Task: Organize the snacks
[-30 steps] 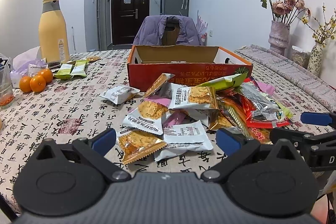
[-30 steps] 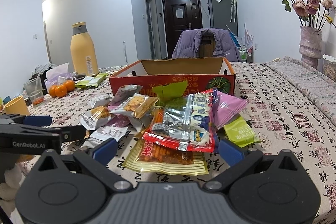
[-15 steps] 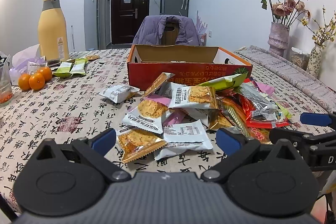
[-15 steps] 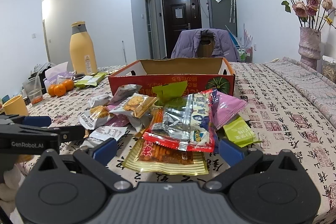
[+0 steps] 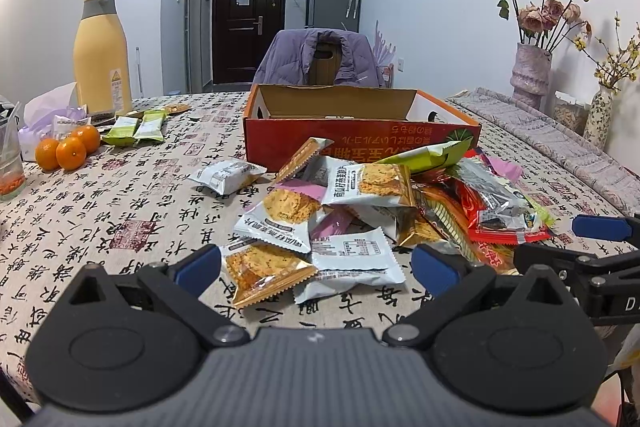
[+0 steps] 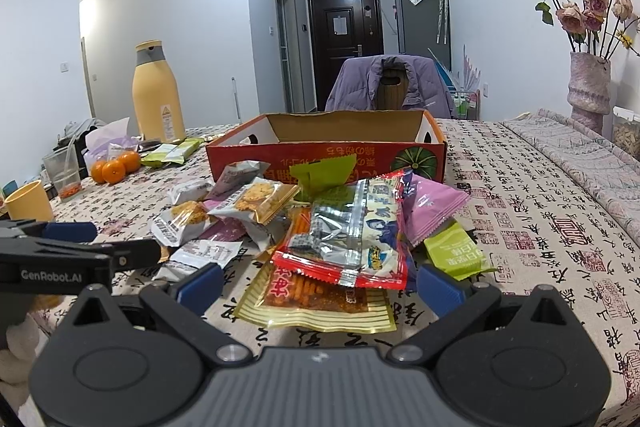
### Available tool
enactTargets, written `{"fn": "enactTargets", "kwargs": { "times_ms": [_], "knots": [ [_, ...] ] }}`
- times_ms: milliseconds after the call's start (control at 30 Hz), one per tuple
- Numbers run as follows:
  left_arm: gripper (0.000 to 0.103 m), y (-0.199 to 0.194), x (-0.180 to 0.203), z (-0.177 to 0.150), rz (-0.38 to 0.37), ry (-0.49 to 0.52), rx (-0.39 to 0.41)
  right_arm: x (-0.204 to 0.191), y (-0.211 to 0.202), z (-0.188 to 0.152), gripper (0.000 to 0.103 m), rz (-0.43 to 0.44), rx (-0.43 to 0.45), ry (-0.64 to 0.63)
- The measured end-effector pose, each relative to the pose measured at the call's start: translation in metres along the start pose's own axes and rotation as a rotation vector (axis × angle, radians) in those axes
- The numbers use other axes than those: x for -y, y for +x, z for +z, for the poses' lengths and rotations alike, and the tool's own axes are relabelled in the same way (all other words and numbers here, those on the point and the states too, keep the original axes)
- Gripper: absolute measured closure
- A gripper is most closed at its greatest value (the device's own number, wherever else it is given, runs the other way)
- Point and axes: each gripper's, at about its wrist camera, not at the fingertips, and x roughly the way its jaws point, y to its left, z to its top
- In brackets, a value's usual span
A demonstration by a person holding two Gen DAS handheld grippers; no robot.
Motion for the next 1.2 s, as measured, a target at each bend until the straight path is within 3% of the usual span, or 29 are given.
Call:
{"fn": "enactTargets", "kwargs": {
  "times_ms": [800, 1200],
  "knots": [
    [0.0, -0.001, -0.002, -0.001, -0.021, 0.002, 0.002, 0.004, -0.001, 0.002, 0.0, -0.005, 0.012, 0.014],
    [0.0, 0.002, -0.008, 0.007, -0.035, -0.015, 0.02, 0.005, 0.027, 0.032, 0.0, -0.046, 0.015, -0.027]
  ]
}}
